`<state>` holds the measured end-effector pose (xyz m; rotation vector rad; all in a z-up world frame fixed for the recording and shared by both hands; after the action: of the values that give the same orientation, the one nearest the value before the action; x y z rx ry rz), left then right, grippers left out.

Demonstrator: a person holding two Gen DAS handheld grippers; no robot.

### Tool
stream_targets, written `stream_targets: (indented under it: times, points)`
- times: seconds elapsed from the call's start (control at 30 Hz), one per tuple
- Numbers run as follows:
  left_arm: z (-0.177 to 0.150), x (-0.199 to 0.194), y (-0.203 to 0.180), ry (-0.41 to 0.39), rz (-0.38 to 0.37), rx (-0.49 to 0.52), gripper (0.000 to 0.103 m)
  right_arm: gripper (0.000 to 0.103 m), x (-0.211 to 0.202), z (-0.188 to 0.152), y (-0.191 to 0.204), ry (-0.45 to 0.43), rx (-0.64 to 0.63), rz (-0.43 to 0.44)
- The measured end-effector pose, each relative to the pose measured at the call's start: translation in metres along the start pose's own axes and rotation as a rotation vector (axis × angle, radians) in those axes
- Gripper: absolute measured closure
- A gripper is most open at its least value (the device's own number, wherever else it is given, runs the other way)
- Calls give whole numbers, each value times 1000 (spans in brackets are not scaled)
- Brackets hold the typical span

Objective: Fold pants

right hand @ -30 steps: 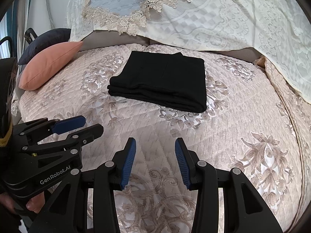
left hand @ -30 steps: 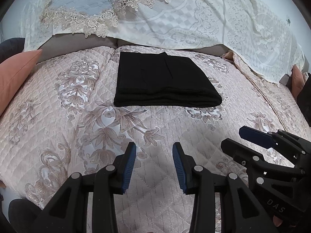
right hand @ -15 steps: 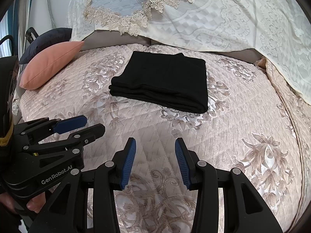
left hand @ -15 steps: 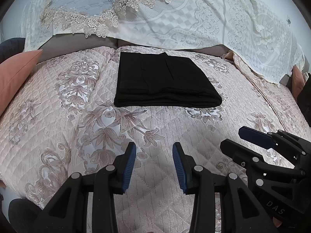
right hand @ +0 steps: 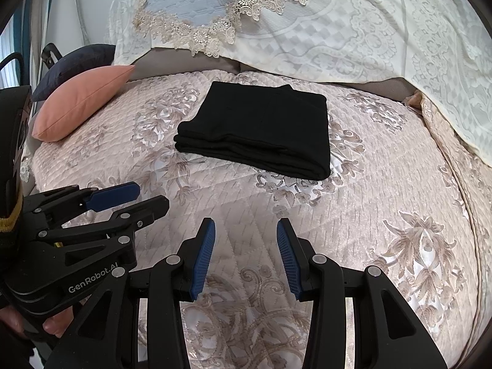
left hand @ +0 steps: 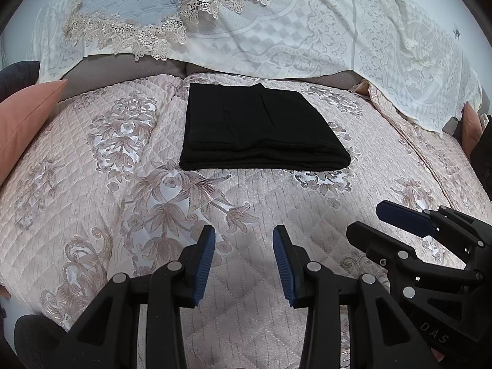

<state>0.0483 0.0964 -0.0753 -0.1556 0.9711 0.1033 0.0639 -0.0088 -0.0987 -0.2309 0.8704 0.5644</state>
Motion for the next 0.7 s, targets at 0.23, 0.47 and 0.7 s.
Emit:
stream_targets:
  times: [0.23, 0.47, 0.7]
  points:
    - [1, -1, -1, -1, 1, 3, 62, 61, 0, 0, 0, -1, 1, 0]
    - [2, -2, -1, -1, 0, 4, 62, 61, -1, 0, 1, -1, -1, 1]
    - [2, -2, -1, -1, 1, 3, 62, 61, -1, 1, 2, -2, -4, 1]
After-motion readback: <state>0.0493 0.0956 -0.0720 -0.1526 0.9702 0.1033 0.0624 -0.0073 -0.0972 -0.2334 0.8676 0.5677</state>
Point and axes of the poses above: each gripper's, at about its wrist camera, not at the fingertips, and x roughly the way its jaws point, y to its left, z to its top, the point moved 7 cm from there along x, roughly the way its jaws point, and after that the axes turned 6 degrees about y, right-handed, at the moved point
